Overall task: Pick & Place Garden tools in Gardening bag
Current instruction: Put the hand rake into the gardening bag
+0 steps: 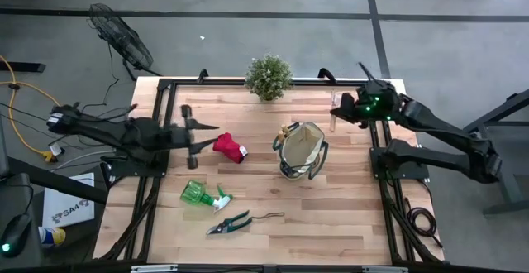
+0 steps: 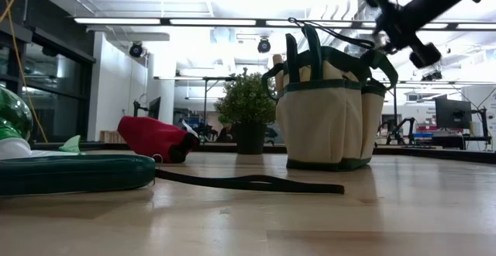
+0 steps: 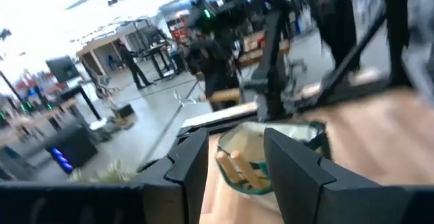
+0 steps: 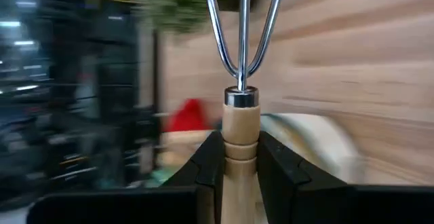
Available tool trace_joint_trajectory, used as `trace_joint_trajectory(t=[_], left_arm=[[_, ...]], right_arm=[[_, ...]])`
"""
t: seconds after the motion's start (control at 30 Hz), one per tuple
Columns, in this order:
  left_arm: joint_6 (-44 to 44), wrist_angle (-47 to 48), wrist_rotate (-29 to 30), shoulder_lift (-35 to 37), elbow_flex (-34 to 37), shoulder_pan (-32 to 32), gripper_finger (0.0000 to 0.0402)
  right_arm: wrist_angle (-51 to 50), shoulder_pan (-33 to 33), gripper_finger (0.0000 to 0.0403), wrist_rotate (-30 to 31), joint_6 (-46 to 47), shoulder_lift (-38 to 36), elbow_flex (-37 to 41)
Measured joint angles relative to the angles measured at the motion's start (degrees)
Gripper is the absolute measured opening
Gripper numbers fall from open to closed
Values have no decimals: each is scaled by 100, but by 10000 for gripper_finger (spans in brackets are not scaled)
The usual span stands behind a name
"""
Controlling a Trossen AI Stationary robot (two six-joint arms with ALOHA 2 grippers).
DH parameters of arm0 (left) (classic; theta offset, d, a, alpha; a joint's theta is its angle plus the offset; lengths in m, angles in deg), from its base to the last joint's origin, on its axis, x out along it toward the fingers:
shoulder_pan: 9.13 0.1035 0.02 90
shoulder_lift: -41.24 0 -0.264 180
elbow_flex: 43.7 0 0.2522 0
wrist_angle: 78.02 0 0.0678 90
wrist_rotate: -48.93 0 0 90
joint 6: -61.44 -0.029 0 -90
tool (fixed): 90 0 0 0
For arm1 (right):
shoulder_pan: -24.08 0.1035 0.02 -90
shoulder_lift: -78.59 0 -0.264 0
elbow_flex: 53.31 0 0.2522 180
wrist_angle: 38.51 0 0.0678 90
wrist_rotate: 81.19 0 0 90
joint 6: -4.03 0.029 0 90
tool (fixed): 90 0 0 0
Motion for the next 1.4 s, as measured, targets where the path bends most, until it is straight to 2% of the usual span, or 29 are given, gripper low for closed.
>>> trace_joint_trajectory(t=[0.33, 0.6, 0.93, 1.17, 1.4], left_arm=[[-2088, -5, 651, -2403, -1816, 2, 140], [-3929, -3, 940, -3675, -3090, 2, 140], [-5181, -25, 1039, -4662, -3855, 7, 140], [-5948, -261, 1492, -5038, -3892, 7, 140], [-6224, -492, 1591, -5080, -3892, 7, 140]], right_arm=[[1558, 1044, 50, 283, 524, 28, -2], [2629, 1719, 50, 371, 605, 474, -2], [4050, 2343, 50, 471, 660, 1187, -4], [4573, 2857, 50, 472, 757, 1614, -4], [4907, 3314, 50, 472, 854, 1864, -4]])
